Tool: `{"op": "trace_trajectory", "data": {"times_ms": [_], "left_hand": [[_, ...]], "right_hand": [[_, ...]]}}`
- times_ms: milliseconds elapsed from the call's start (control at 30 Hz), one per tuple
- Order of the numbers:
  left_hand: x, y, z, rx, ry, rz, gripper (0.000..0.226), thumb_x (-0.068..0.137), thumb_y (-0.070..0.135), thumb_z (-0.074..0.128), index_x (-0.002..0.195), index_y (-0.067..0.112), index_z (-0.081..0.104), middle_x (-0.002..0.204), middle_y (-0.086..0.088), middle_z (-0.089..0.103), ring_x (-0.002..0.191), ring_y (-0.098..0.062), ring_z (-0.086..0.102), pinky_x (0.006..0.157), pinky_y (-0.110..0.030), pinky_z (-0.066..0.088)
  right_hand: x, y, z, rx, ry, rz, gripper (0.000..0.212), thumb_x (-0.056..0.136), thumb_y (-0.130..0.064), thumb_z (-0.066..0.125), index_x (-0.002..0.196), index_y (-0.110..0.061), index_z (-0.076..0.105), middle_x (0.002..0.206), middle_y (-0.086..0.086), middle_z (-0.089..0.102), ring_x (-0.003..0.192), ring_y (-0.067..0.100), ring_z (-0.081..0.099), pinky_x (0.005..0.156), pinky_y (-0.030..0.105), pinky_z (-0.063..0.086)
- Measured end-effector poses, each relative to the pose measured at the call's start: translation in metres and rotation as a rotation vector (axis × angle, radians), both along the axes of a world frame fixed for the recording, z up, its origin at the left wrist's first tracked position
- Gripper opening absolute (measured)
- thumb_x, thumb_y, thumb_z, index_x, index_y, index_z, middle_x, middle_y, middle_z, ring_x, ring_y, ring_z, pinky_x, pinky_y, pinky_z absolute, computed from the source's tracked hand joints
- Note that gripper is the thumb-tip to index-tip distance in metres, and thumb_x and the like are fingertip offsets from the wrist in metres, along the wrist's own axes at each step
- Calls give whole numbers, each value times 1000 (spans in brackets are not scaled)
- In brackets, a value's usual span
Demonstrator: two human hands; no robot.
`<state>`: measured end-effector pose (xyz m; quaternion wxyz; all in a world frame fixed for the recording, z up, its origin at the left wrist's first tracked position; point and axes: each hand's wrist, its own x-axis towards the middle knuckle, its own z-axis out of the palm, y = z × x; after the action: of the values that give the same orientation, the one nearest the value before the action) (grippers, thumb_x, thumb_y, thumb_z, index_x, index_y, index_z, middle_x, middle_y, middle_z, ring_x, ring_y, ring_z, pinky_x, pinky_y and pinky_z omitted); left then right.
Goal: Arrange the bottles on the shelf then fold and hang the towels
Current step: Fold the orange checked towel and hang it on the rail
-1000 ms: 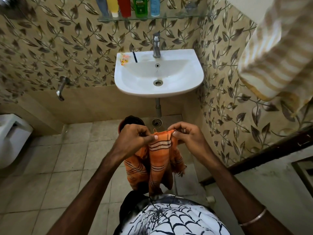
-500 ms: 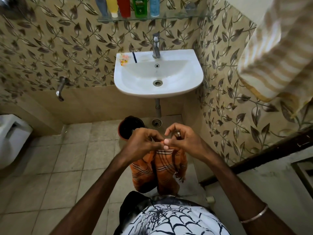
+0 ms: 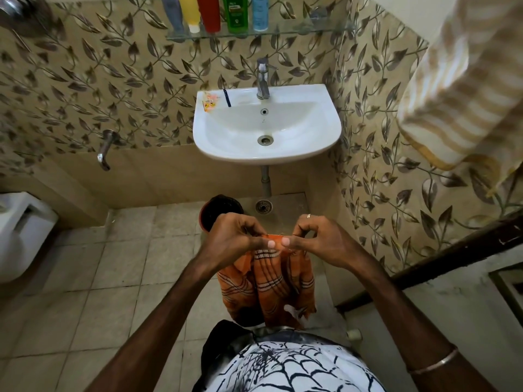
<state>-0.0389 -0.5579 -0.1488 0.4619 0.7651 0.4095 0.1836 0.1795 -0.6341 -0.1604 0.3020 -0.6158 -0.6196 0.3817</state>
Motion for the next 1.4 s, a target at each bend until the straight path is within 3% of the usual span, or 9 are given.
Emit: {"op": "trace_trajectory", "data": {"times_ms": [167,233,400,567,667,867,1067,1267,1400], "left_hand": [[5,-7,0,-96,-56,-134,44,75,30,84,117,21,73,116,8,73,107,-4,68,92,-45,57],[9,-9,2,-123,-94,-183,44,78,26,82,120,20,71,116,6,74,108,-9,69,91,-44,57],[7,-5,5,-63,-34,-155,17,82,25,79,95,15,78,87,-1,76,82,-18,72,76,-51,59],[-1,-1,12,2,-43,-74,12,78,25,81,82,14,78,75,1,75,71,-11,70,63,-27,57],[-11,4,14,-24,-40,2,6,79,21,80,78,15,78,75,1,76,73,-12,72,68,-27,58],[-20,8,14,-24,-43,85,4,80,20,79,79,17,78,78,2,77,76,-11,72,73,-32,59],[-1,-4,9,-110,-21,-98,59,73,27,85,128,25,66,131,9,66,116,3,59,97,-31,52],[11,-6,8,-92,-56,-161,27,75,34,83,93,14,78,87,-5,77,81,-24,73,74,-53,59],[4,0,12,-32,-79,-66,18,75,28,83,81,12,78,75,-3,76,69,-25,71,62,-41,57]], "right_hand": [[-6,3,7,42,106,32,23,85,-36,76,73,-16,71,73,0,69,69,11,64,66,26,50],[-9,5,7,44,117,43,22,85,-34,77,74,-16,73,70,-7,67,67,4,61,65,22,47],[-9,6,5,22,158,46,36,78,-45,80,74,-10,72,72,3,69,65,7,60,63,26,48],[-3,2,-5,49,127,20,53,71,-63,73,74,-10,70,80,6,69,71,14,64,63,25,50],[3,-2,-9,50,113,3,60,69,-68,69,73,-8,68,81,6,68,74,21,64,63,23,50],[8,-4,-8,10,183,-17,39,76,-66,65,68,-28,64,76,9,69,69,26,67,59,27,49],[-10,2,1,56,229,59,30,87,-43,72,78,-15,71,72,-1,66,66,10,60,61,27,47],[-7,5,3,13,217,68,31,82,-45,77,86,-14,75,81,7,71,74,24,66,67,40,51],[4,0,2,-38,233,50,31,85,-39,75,84,-9,72,81,17,69,68,22,62,62,36,47]]}}
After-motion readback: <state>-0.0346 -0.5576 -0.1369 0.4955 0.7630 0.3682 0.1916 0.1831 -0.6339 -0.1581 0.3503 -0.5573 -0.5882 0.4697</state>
